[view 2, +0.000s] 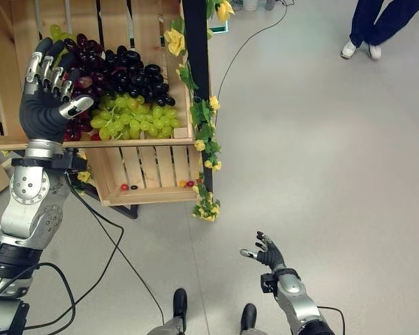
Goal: Pick up the fruits from the basket on one side to the basket on the other side
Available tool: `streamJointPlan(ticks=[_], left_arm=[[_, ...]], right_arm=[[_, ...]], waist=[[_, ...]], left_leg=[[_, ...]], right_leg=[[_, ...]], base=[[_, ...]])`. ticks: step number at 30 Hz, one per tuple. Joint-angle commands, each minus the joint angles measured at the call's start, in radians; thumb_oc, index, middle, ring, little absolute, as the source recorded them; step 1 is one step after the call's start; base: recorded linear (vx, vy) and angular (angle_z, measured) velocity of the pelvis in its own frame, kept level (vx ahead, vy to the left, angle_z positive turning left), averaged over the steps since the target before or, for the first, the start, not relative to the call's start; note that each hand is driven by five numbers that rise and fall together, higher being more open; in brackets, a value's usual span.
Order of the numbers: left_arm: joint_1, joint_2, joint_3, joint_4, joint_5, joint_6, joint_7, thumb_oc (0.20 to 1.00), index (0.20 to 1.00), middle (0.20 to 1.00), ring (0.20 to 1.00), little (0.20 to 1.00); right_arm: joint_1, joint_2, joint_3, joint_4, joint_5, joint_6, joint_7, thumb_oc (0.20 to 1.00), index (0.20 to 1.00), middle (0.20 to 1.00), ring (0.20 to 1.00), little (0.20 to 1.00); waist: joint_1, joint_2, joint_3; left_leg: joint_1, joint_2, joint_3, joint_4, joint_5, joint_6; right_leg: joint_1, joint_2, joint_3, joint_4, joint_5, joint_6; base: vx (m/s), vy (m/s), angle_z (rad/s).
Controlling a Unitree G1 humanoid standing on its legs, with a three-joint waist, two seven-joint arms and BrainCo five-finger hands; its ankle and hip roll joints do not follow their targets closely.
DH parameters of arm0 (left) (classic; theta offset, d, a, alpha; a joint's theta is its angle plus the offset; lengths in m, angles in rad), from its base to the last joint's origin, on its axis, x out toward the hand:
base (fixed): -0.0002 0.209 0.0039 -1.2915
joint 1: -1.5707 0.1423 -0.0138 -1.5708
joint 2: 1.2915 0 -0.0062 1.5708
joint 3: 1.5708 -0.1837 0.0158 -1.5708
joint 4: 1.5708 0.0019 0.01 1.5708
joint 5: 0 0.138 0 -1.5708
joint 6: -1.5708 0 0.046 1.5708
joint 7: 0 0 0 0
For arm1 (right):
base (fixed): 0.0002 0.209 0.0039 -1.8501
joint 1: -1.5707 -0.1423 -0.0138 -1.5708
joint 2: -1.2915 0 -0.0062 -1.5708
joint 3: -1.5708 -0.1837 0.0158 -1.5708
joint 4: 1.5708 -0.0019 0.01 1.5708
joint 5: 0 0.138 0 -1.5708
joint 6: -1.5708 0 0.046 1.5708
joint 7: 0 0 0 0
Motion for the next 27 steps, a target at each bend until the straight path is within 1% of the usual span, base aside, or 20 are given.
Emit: streamJointPlan(ticks=[1,3,4,5,7,9,10,11,14,15,17,18,19,20,22,23,24,25,26,27], left_arm=[[0.059,-0.052,0.062,-0.078,-0.039,-0.009,-0.08,1.0,1.0,1.0,1.0,1.0],[0.128,-0.146,0.044,-0.144,-0.036,0.019,-0.116,1.0,1.0,1.0,1.0,1.0],[0.15,-0.157,0.027,-0.172,-0.003,0.026,-0.132,1.0,1.0,1.0,1.0,1.0],[0.193,-0.201,-0.004,-0.229,0.0,0.051,-0.179,1.0,1.0,1.0,1.0,1.0],[0.196,-0.206,-0.031,-0.252,0.001,0.064,-0.204,1.0,1.0,1.0,1.0,1.0],[0.188,-0.27,-0.107,-0.265,-0.007,0.09,-0.229,1.0,1.0,1.0,1.0,1.0],[0.187,-0.271,-0.108,-0.264,-0.007,0.09,-0.229,1.0,1.0,1.0,1.0,1.0],[0.173,-0.311,-0.157,-0.256,0.006,0.106,-0.235,1.0,1.0,1.0,1.0,1.0],[0.149,-0.325,-0.191,-0.236,0.021,0.111,-0.238,1.0,1.0,1.0,1.0,1.0],[0.13,-0.342,-0.218,-0.216,0.022,0.116,-0.229,1.0,1.0,1.0,1.0,1.0],[0.115,-0.332,-0.221,-0.21,0.038,0.113,-0.225,1.0,1.0,1.0,1.0,1.0],[0.113,-0.328,-0.223,-0.187,0.038,0.111,-0.217,1.0,1.0,1.0,1.0,1.0],[0.112,-0.328,-0.223,-0.186,0.038,0.11,-0.217,1.0,1.0,1.0,1.0,1.0],[0.125,-0.326,-0.207,-0.184,0.042,0.116,-0.21,1.0,1.0,1.0,1.0,1.0],[0.155,-0.316,-0.187,-0.183,0.056,0.123,-0.212,1.0,1.0,1.0,1.0,1.0],[0.175,-0.319,-0.167,-0.179,0.058,0.128,-0.213,1.0,1.0,1.0,1.0,1.0],[0.195,-0.321,-0.156,-0.178,0.059,0.134,-0.215,1.0,1.0,1.0,1.0,1.0],[0.199,-0.321,-0.155,-0.18,0.06,0.134,-0.216,1.0,1.0,1.0,1.0,1.0],[0.236,-0.33,-0.137,-0.165,0.06,0.139,-0.219,1.0,1.0,1.0,1.0,1.0],[0.238,-0.331,-0.136,-0.165,0.06,0.139,-0.22,1.0,1.0,1.0,1.0,1.0]], right_arm=[[0.017,0.014,-0.014,-0.044,-0.024,-0.015,0.014,1.0,1.0,1.0,1.0,1.0],[0.024,0.015,-0.02,-0.048,-0.029,-0.014,0.018,1.0,1.0,1.0,1.0,1.0],[0.026,0.014,-0.027,-0.051,-0.031,-0.015,0.016,1.0,1.0,1.0,1.0,1.0],[0.041,0.014,-0.048,-0.069,-0.029,-0.018,0.018,1.0,1.0,1.0,1.0,1.0],[0.047,0.011,-0.057,-0.078,-0.028,-0.019,0.017,1.0,1.0,1.0,1.0,1.0],[0.061,0.014,-0.081,-0.115,-0.028,-0.03,0.008,1.0,1.0,1.0,1.0,1.0],[0.063,0.013,-0.082,-0.117,-0.028,-0.029,0.008,1.0,1.0,1.0,1.0,1.0],[0.083,0.015,-0.111,-0.156,-0.021,-0.043,-0.007,1.0,1.0,1.0,1.0,1.0],[0.106,0.014,-0.147,-0.207,-0.018,-0.053,-0.023,1.0,1.0,1.0,1.0,1.0],[0.116,0.021,-0.169,-0.243,-0.017,-0.068,-0.042,1.0,1.0,1.0,1.0,1.0],[0.113,0.026,-0.183,-0.253,-0.017,-0.073,-0.054,1.0,1.0,1.0,1.0,1.0],[0.133,0.031,-0.195,-0.285,-0.018,-0.08,-0.058,1.0,1.0,1.0,1.0,1.0],[0.133,0.031,-0.195,-0.286,-0.018,-0.079,-0.058,1.0,1.0,1.0,1.0,1.0],[0.142,0.031,-0.211,-0.302,-0.026,-0.084,-0.071,1.0,1.0,1.0,1.0,1.0],[0.14,0.025,-0.215,-0.312,-0.037,-0.086,-0.079,1.0,1.0,1.0,1.0,1.0],[0.138,0.027,-0.218,-0.316,-0.035,-0.088,-0.081,1.0,1.0,1.0,1.0,1.0],[0.143,0.024,-0.211,-0.317,-0.04,-0.086,-0.077,1.0,1.0,1.0,1.0,1.0],[0.146,0.023,-0.21,-0.318,-0.04,-0.086,-0.077,1.0,1.0,1.0,1.0,1.0],[0.164,0.03,-0.222,-0.327,-0.042,-0.086,-0.075,1.0,1.0,1.0,1.0,1.0],[0.168,0.029,-0.22,-0.33,-0.042,-0.085,-0.074,1.0,1.0,1.0,1.0,1.0]], waist=[[0.015,-0.026,-0.06],[0.017,-0.03,-0.06],[0.017,-0.033,-0.058],[0.013,-0.039,-0.059],[0.01,-0.041,-0.06],[-0.009,-0.051,-0.061],[-0.007,-0.05,-0.061],[-0.03,-0.055,-0.059],[-0.049,-0.057,-0.056],[-0.073,-0.058,-0.052],[-0.076,-0.061,-0.045],[-0.088,-0.057,-0.035],[-0.087,-0.058,-0.036],[-0.074,-0.043,-0.023],[-0.06,-0.031,-0.014],[-0.05,-0.035,-0.015],[-0.044,-0.042,-0.019],[-0.042,-0.042,-0.018],[-0.067,-0.043,-0.013],[-0.062,-0.043,-0.014]], left_leg=[[-0.012,0.045,0.019,0.067,-0.127,-0.039],[-0.011,0.043,0.019,0.073,-0.133,-0.035],[-0.011,0.041,0.019,0.076,-0.136,-0.033],[-0.007,0.039,0.02,0.08,-0.144,-0.029],[-0.005,0.037,0.023,0.084,-0.149,-0.026],[-0.001,0.033,0.034,0.093,-0.162,-0.018],[-0.001,0.033,0.035,0.093,-0.163,-0.018],[0.001,0.032,0.046,0.106,-0.174,-0.01],[-0.001,0.035,0.062,0.123,-0.184,-0.003],[-0.003,0.043,0.098,0.146,-0.197,0.003],[-0.005,0.052,0.128,0.167,-0.205,0.006],[-0.003,0.082,0.184,0.212,-0.223,0.008],[-0.006,0.081,0.185,0.212,-0.219,0.009],[0.013,0.116,0.258,0.239,-0.238,0.01],[0.053,0.139,0.316,0.25,-0.266,0.014],[0.065,0.144,0.361,0.268,-0.276,0.023],[0.078,0.143,0.389,0.284,-0.289,0.029],[0.082,0.144,0.392,0.285,-0.291,0.029],[0.112,0.157,0.421,0.31,-0.301,0.033],[0.113,0.159,0.427,0.316,-0.306,0.032]], right_leg=[[-0.004,-0.112,0.035,0.06,-0.045,0.097],[-0.004,-0.113,0.038,0.061,-0.043,0.095],[-0.004,-0.114,0.039,0.062,-0.042,0.095],[-0.004,-0.118,0.043,0.068,-0.042,0.096],[-0.005,-0.121,0.047,0.072,-0.041,0.098],[-0.013,-0.127,0.058,0.085,-0.037,0.105],[-0.013,-0.127,0.059,0.086,-0.037,0.105],[-0.021,-0.131,0.076,0.09,-0.031,0.109],[-0.033,-0.131,0.097,0.09,-0.021,0.112],[-0.056,-0.134,0.104,0.085,0.006,0.119],[-0.077,-0.134,0.106,0.089,0.029,0.124],[-0.096,-0.146,0.067,0.116,0.044,0.124],[-0.1,-0.146,0.068,0.114,0.048,0.124],[-0.097,-0.183,-0.081,0.184,0.021,0.104],[-0.097,-0.203,-0.211,0.285,-0.019,0.09],[-0.088,-0.213,-0.284,0.319,-0.038,0.076],[-0.071,-0.212,-0.329,0.321,-0.049,0.064],[-0.068,-0.212,-0.328,0.321,-0.05,0.064],[-0.106,-0.2,-0.277,0.346,-0.053,0.056],[-0.112,-0.2,-0.269,0.352,-0.057,0.055]], base=[[-0.01,0.04,-0.01],[-0.01,0.051,-0.01],[0.01,0.078,-0.02],[0.01,0.059,-0.02],[0.01,0.055,-0.03],[0.02,0.084,-0.09],[0.01,0.099,-0.15],[0.0,0.074,-0.25],[-0.01,0.064,-0.32],[-0.05,0.092,-0.43],[-0.06,0.062,-0.87],[-0.07,0.033,-1.3],[-0.12,0.113,-1.66],[-0.02,0.131,-1.45],[-0.03,0.168,-1.51],[-0.06,0.092,-1.05],[-0.03,0.029,-1.19],[0.06,-0.09,-1.79],[0.06,-0.093,-1.7],[0.12,-0.201,-1.13]])
